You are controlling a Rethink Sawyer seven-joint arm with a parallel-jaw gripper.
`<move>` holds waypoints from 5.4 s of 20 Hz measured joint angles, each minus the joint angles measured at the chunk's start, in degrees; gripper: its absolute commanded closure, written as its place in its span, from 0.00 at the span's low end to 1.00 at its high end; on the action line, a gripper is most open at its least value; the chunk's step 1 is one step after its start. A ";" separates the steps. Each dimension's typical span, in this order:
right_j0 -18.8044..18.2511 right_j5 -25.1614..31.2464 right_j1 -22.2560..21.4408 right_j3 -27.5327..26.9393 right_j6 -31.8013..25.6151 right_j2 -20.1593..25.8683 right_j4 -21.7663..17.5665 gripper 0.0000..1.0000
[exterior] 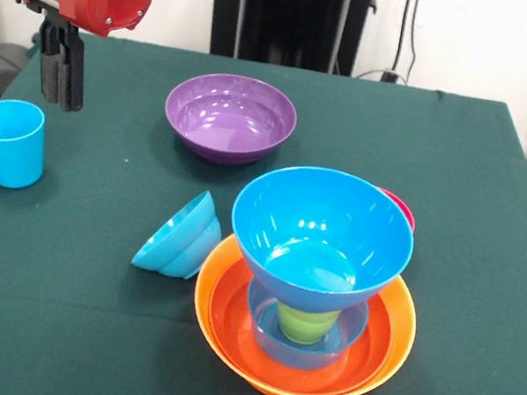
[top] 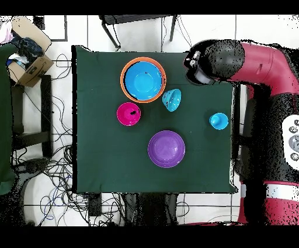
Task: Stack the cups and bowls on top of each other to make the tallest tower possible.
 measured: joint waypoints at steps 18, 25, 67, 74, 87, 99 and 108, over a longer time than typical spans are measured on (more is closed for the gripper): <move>0.22 0.00 -0.95 0.41 0.00 -0.23 0.05 1.00; 0.25 -0.01 -1.95 2.06 0.00 -0.32 0.19 1.00; -2.67 -7.56 -3.49 17.35 -3.04 7.60 0.88 0.00; -6.09 -7.56 -1.58 17.36 -9.92 10.57 -1.45 0.00; -9.52 -8.56 0.40 19.82 -13.95 12.80 -4.91 0.00; -13.51 -8.56 3.38 23.60 -16.24 17.34 -7.43 0.00; -16.10 -8.56 4.30 26.05 -19.43 19.75 -7.77 0.00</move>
